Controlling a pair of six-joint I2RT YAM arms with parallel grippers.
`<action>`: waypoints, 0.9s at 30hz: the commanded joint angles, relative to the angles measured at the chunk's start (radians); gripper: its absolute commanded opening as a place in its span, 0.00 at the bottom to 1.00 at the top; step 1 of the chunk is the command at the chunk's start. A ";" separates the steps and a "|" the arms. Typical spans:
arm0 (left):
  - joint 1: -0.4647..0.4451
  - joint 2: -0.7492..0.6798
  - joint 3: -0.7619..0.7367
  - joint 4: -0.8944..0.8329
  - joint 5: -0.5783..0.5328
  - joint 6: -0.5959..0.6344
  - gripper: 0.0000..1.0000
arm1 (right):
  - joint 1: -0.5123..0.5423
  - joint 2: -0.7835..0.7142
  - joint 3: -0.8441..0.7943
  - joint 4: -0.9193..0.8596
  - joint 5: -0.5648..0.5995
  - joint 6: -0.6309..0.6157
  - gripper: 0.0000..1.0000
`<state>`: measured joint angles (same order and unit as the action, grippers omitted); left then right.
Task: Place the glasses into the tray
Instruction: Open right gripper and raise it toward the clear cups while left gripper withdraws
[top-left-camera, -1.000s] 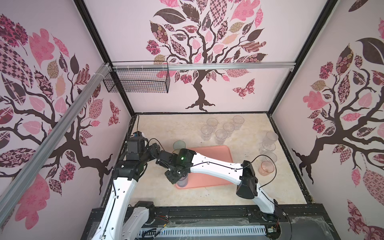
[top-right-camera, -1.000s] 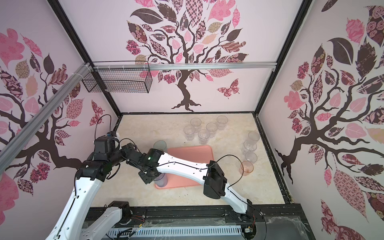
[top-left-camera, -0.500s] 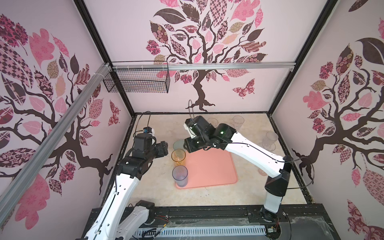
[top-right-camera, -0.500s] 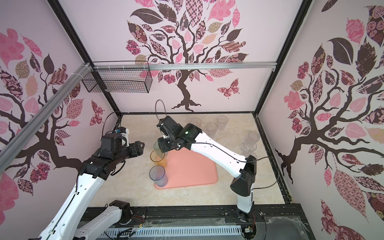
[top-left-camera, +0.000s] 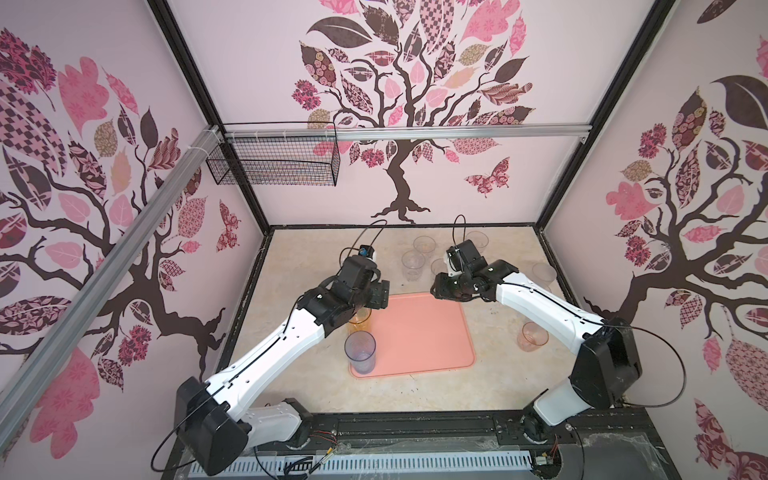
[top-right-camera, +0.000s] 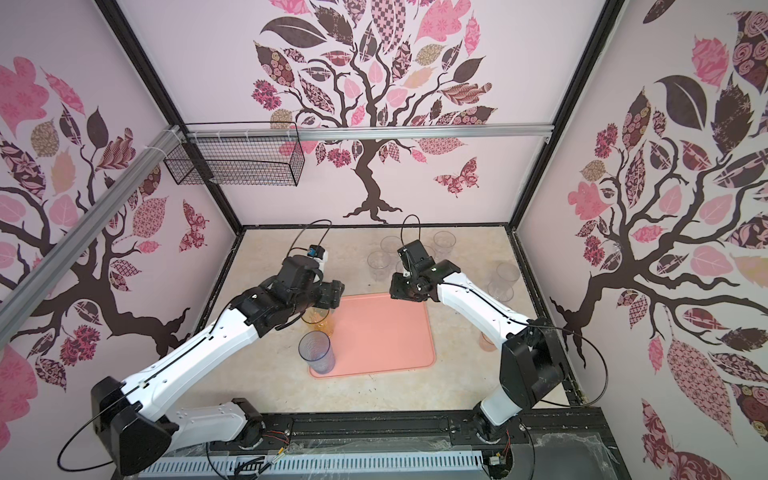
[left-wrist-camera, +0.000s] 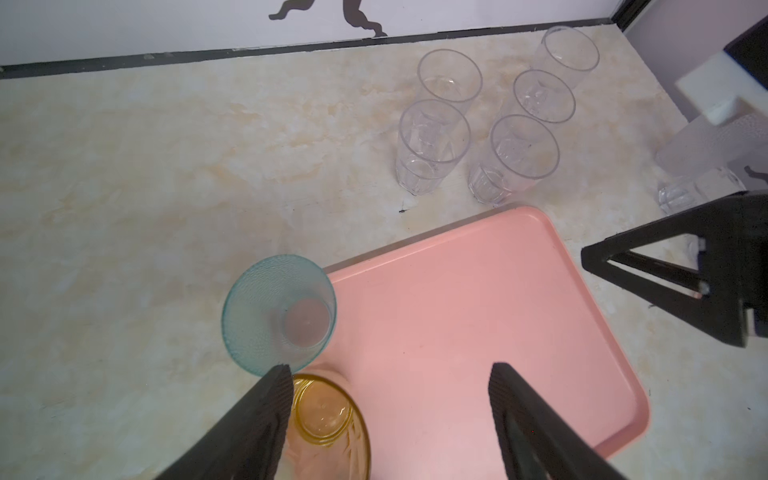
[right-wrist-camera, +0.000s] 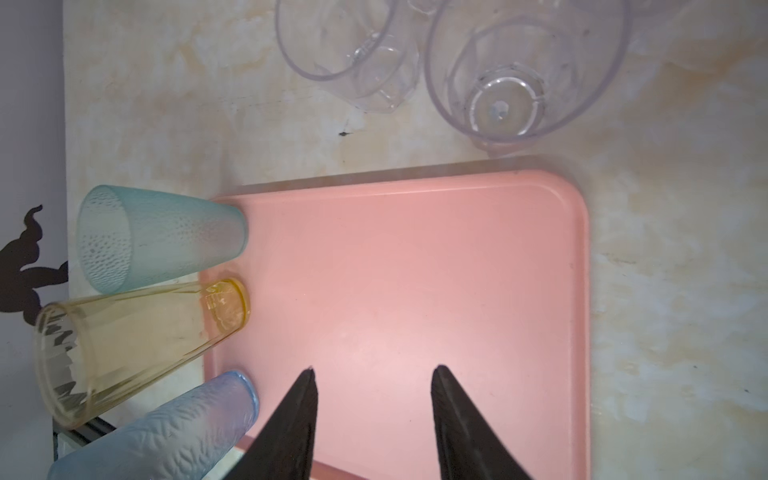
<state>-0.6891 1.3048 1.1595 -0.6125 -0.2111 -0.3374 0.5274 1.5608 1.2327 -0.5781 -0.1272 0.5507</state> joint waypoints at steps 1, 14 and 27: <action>-0.042 0.057 0.070 0.037 -0.032 -0.018 0.79 | 0.005 -0.038 -0.030 0.082 -0.039 0.014 0.48; -0.093 0.200 0.111 0.030 -0.017 -0.043 0.80 | 0.004 -0.009 -0.088 0.141 -0.098 0.070 0.50; -0.092 0.186 0.122 0.032 0.013 0.084 0.81 | 0.005 -0.080 -0.151 0.140 -0.040 0.137 0.53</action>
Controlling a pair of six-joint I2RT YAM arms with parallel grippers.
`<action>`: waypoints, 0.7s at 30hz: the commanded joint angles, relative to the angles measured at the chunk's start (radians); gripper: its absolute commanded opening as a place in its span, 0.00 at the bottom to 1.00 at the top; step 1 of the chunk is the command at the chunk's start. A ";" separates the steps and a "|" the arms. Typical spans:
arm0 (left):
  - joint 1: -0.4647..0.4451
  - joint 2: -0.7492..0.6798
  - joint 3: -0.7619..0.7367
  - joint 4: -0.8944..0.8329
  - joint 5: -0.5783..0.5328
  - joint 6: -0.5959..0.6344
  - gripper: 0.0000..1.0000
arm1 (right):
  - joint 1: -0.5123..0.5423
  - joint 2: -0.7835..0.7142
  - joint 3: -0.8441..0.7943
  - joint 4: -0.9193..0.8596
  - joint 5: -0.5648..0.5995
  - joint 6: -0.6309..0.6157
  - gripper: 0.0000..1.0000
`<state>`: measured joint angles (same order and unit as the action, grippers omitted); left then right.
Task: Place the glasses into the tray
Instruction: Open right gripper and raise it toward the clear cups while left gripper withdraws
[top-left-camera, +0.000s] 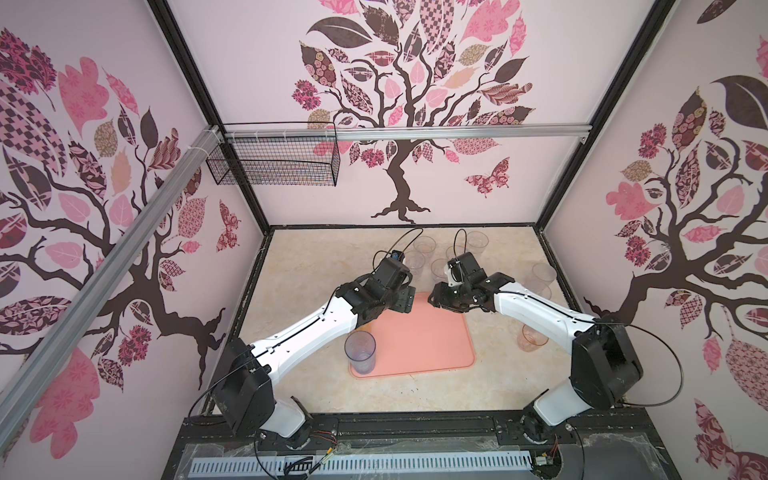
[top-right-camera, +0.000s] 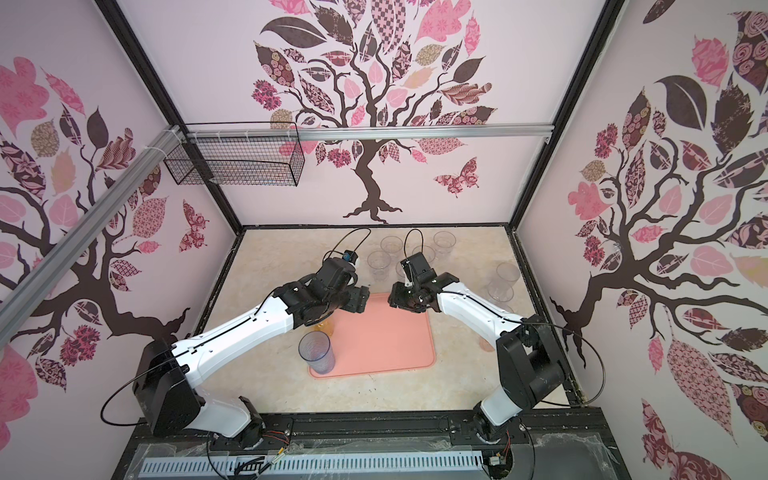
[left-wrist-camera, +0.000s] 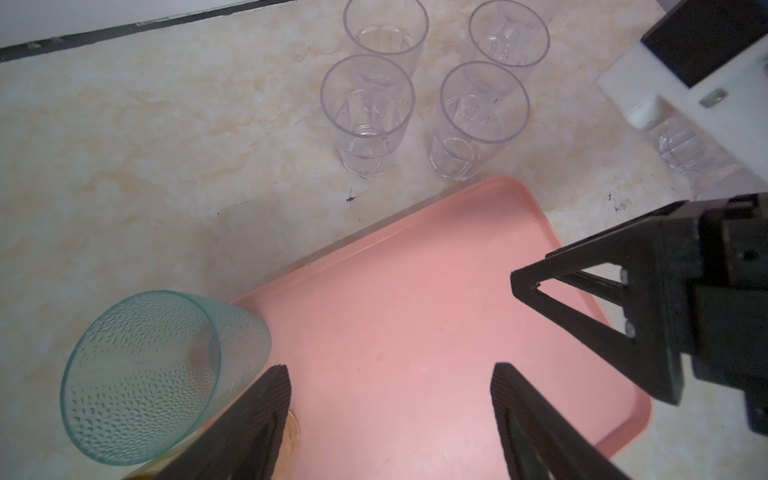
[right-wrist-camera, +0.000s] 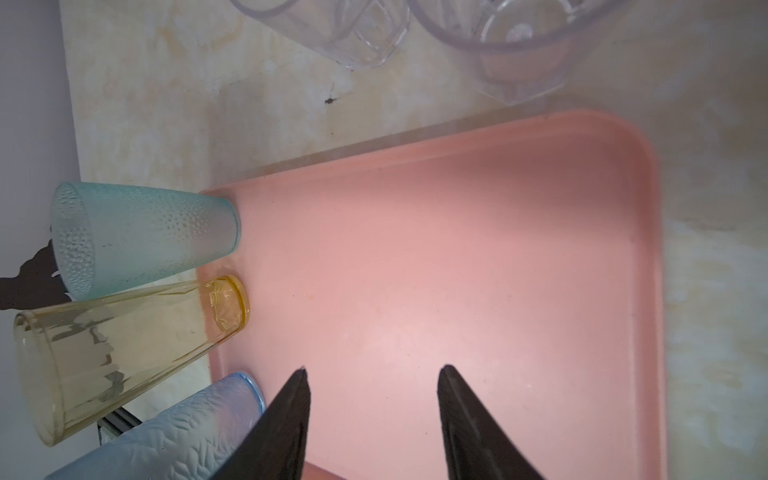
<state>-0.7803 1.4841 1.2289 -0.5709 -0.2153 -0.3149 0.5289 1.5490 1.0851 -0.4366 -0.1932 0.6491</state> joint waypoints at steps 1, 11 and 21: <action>-0.001 0.015 0.068 -0.016 0.023 0.074 0.81 | 0.003 -0.075 -0.006 0.003 0.030 0.045 0.54; 0.119 -0.001 0.127 -0.014 0.126 0.144 0.83 | -0.009 -0.033 0.099 -0.062 0.126 -0.029 0.58; 0.226 0.001 0.216 -0.050 0.031 0.228 0.83 | -0.076 0.129 0.324 -0.085 0.166 -0.104 0.59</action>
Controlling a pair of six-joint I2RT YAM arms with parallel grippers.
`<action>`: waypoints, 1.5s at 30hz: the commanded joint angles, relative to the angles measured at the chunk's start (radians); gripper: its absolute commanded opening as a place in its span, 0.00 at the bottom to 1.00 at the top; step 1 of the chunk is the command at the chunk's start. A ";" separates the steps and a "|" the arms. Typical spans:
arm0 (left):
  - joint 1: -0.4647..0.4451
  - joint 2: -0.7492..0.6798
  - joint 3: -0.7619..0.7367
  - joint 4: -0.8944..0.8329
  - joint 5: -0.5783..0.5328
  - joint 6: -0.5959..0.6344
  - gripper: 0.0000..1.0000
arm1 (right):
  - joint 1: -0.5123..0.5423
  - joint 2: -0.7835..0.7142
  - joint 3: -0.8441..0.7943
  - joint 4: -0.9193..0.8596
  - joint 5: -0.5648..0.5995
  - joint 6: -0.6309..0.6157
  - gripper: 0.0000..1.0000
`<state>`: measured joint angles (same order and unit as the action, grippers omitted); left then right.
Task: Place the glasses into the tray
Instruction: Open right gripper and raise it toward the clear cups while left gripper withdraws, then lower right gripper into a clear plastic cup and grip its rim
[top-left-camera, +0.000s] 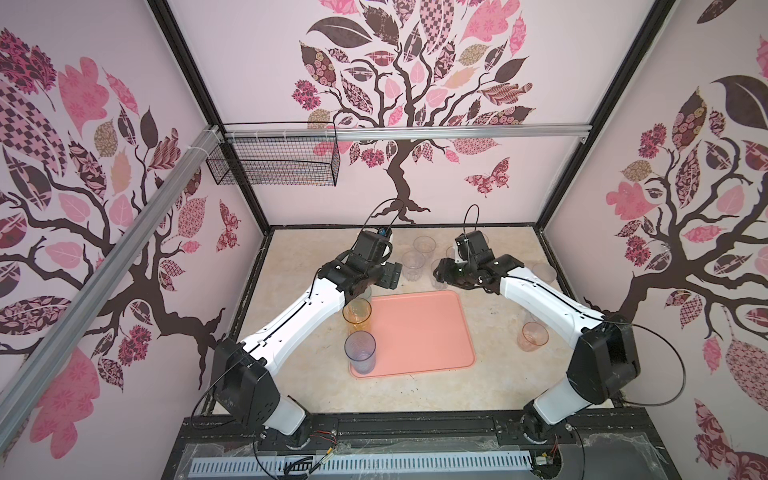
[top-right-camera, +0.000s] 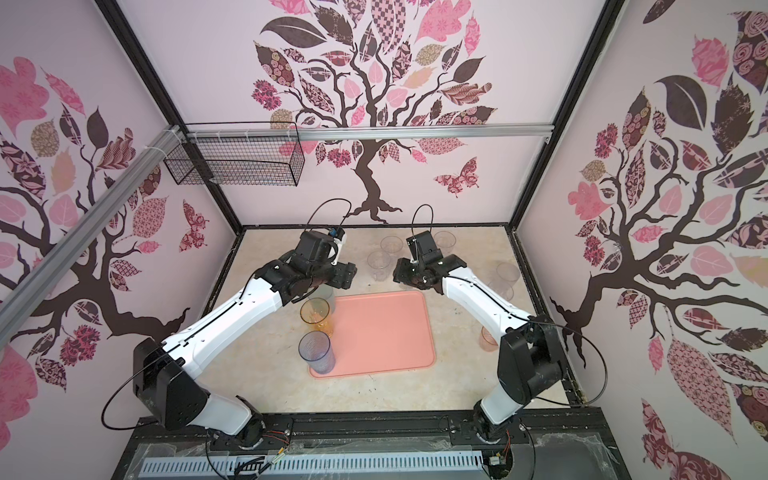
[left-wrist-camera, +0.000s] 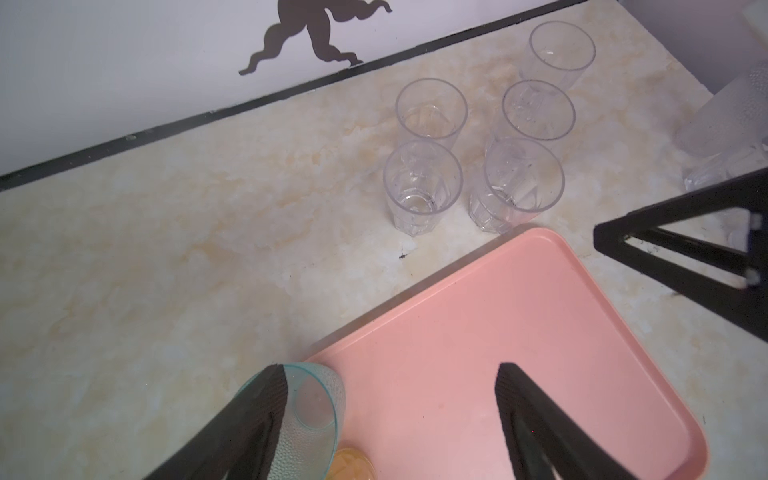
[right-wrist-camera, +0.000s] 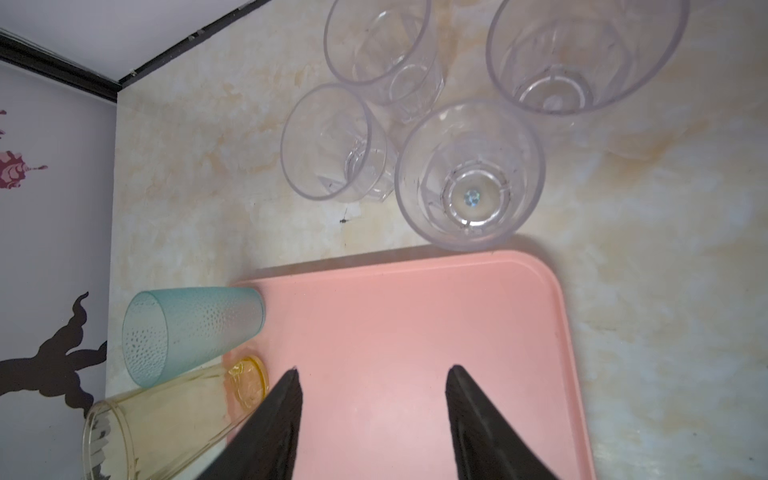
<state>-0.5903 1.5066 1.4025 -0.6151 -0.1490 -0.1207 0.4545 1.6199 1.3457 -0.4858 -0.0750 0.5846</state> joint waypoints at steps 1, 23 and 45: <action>0.062 -0.023 0.039 -0.004 -0.035 0.027 0.82 | -0.003 0.080 0.090 -0.054 0.075 -0.045 0.59; 0.294 -0.056 -0.083 0.085 0.091 -0.095 0.82 | -0.134 0.243 0.129 -0.045 0.116 -0.098 0.52; 0.241 -0.091 -0.172 0.139 0.053 -0.045 0.81 | -0.134 0.342 0.201 -0.076 0.083 -0.096 0.16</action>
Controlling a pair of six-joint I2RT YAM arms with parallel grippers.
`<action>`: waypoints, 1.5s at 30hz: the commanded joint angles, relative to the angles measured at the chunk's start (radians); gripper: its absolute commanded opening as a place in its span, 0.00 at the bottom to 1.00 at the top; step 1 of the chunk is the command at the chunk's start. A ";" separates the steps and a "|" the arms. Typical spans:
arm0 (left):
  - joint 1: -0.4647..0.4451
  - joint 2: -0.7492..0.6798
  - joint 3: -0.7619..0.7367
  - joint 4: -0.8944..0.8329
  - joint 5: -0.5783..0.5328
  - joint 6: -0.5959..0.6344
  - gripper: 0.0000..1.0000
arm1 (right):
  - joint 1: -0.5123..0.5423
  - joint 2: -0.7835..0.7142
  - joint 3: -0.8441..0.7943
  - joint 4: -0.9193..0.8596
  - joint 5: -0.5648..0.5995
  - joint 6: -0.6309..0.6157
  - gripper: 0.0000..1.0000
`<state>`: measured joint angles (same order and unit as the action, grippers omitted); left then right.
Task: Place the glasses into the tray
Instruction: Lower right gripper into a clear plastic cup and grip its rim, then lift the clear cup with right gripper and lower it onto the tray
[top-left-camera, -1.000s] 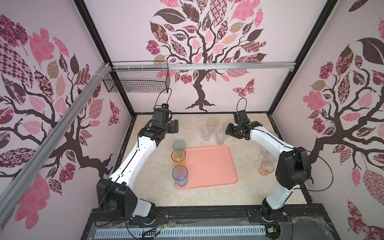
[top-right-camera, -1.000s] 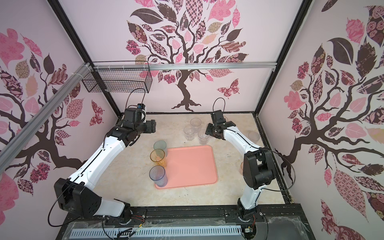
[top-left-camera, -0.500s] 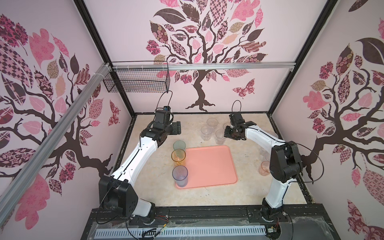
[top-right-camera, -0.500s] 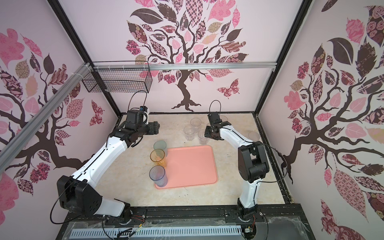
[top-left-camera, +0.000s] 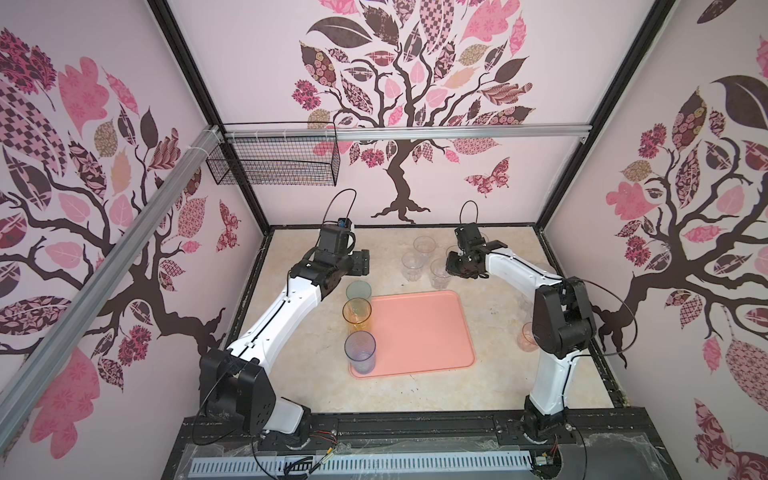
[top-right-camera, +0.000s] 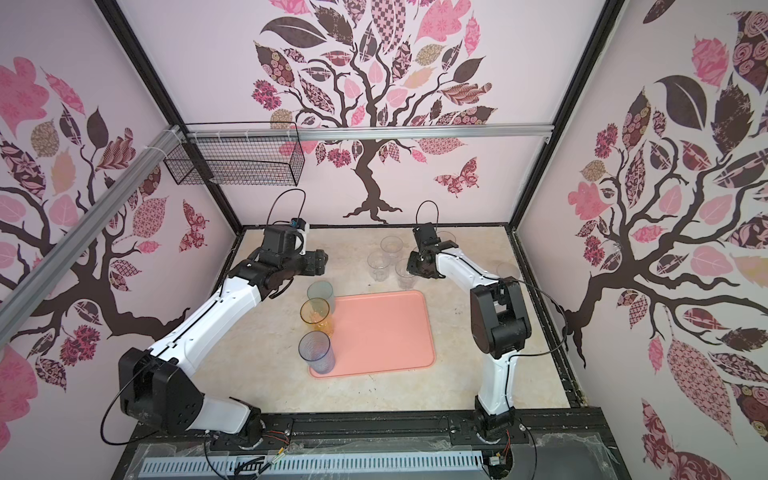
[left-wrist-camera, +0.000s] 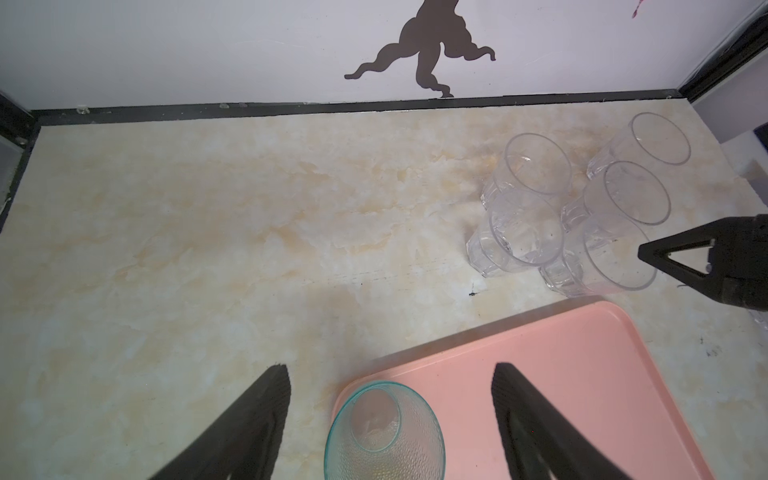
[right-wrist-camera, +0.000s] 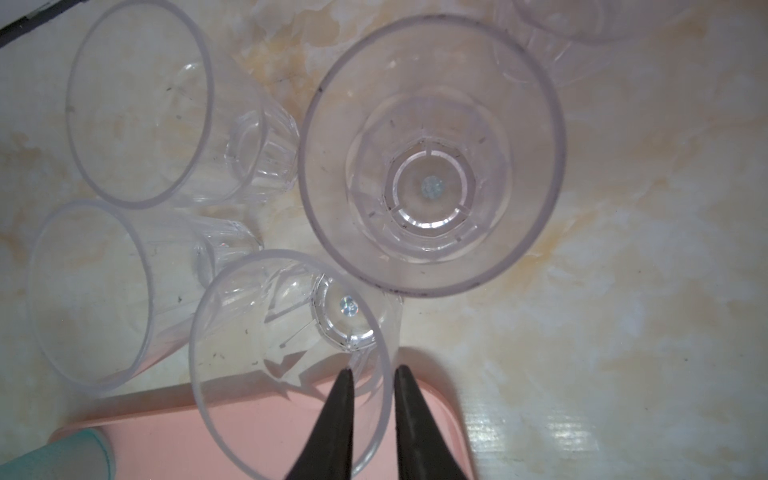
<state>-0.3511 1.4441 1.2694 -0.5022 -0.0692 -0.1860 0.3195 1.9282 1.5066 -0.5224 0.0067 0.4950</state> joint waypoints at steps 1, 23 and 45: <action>0.002 -0.033 -0.044 0.031 -0.029 0.020 0.81 | 0.001 0.029 0.038 -0.043 0.005 -0.008 0.14; 0.022 -0.043 -0.064 0.038 -0.074 0.020 0.81 | 0.046 -0.100 0.081 -0.169 0.060 -0.045 0.00; 0.024 -0.045 -0.069 0.050 -0.038 0.006 0.81 | 0.281 -0.037 0.266 -0.325 0.109 -0.092 0.00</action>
<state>-0.3317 1.4208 1.2339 -0.4709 -0.1223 -0.1703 0.5678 1.8893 1.7294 -0.8154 0.1165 0.3996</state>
